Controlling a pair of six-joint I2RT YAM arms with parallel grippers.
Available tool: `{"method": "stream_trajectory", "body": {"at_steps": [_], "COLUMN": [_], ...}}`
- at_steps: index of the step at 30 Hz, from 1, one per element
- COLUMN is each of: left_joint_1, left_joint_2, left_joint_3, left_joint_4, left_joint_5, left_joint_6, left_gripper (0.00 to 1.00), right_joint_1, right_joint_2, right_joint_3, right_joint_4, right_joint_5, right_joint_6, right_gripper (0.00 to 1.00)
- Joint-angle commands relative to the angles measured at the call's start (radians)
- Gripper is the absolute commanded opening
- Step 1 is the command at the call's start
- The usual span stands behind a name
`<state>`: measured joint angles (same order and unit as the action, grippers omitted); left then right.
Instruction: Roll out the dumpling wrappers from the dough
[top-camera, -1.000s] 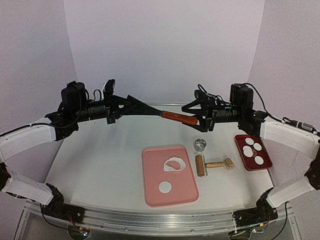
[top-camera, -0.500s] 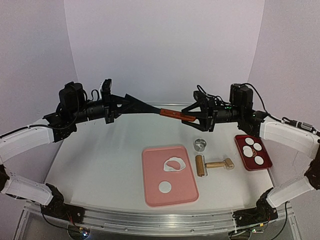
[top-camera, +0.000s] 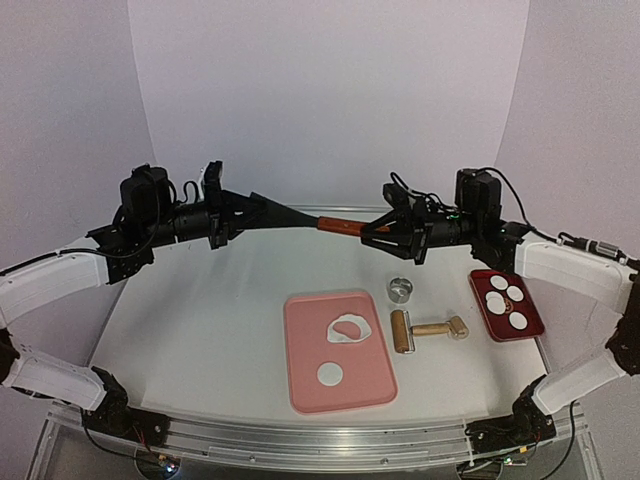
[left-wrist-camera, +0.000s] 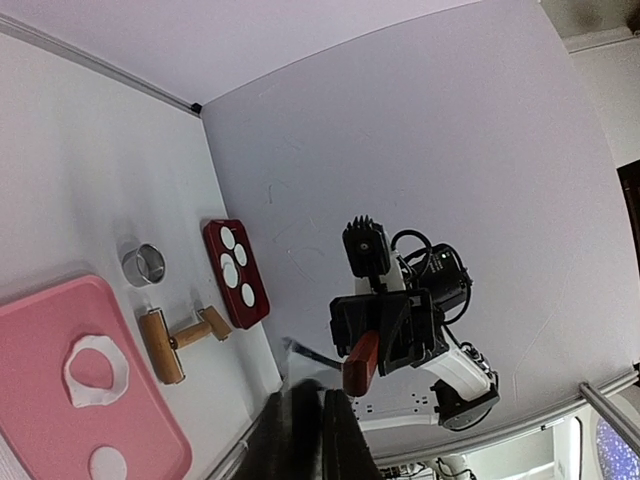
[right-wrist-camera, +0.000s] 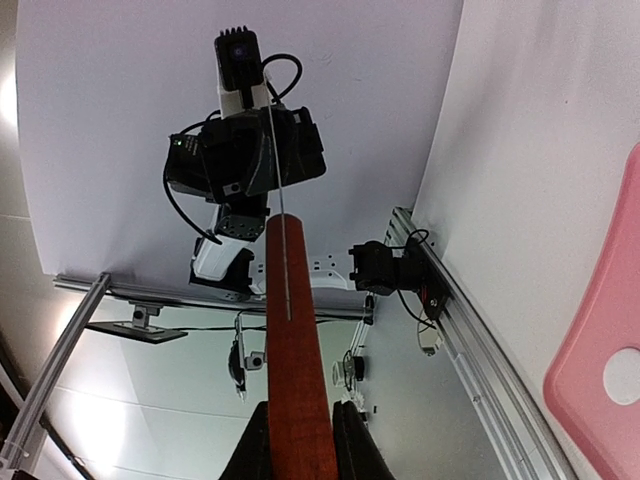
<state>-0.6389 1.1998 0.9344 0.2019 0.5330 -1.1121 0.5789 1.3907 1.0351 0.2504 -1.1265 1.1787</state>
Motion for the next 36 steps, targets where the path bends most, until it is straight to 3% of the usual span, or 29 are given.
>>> {"method": "stream_trajectory", "body": {"at_steps": [1,2,3,5,8,11,15,22,29,36], "left_joint_1": [0.000,-0.003,-0.004,-0.007,-0.013,-0.036,-0.162,-0.275,-0.305,-0.320], "left_joint_2": [0.028,0.030,0.026,0.006,-0.011,0.012,0.095,0.247,0.395,0.540], "left_joint_3": [0.039,0.053,0.060,0.069,0.079,0.072,0.086,0.089,0.155,0.257], "left_joint_4": [-0.194,-0.285,-0.343,-0.455,-0.604,-0.713,-0.789,-0.762,-0.750,-0.825], "left_joint_5": [0.049,0.037,0.011,-0.051,-0.142,-0.183,-0.270,-0.290,-0.267,-0.292], "left_joint_6": [0.110,0.142,0.168,0.206,0.221,0.188,0.139,0.030,0.066,0.149], "left_gripper": [0.52,0.69,0.78,0.90,0.96,0.95,0.94,0.83,0.75,0.69], "right_joint_1": [0.000,-0.003,-0.005,-0.007,-0.025,-0.044,-0.045,-0.048,-0.049,-0.050], "right_joint_2": [-0.007,-0.010,-0.015,-0.032,-0.051,-0.065,-0.088,-0.133,-0.200,-0.208], "right_joint_3": [-0.004,-0.008,-0.007,0.022,0.096,0.155,0.250,0.329,0.214,0.090], "right_joint_4": [-0.084,-0.122,-0.177,-0.374,-0.668,-0.904,-1.169,-1.595,-1.655,-1.506], "right_joint_5": [0.101,0.118,0.133,0.180,0.246,0.287,0.324,0.398,0.369,0.348], "right_joint_6": [-0.057,-0.076,-0.105,-0.201,-0.349,-0.423,-0.521,-0.625,-0.648,-0.639], "right_gripper": [0.00,0.00,0.00,0.00,0.00,0.00,0.00,0.00,0.00,0.00]}}
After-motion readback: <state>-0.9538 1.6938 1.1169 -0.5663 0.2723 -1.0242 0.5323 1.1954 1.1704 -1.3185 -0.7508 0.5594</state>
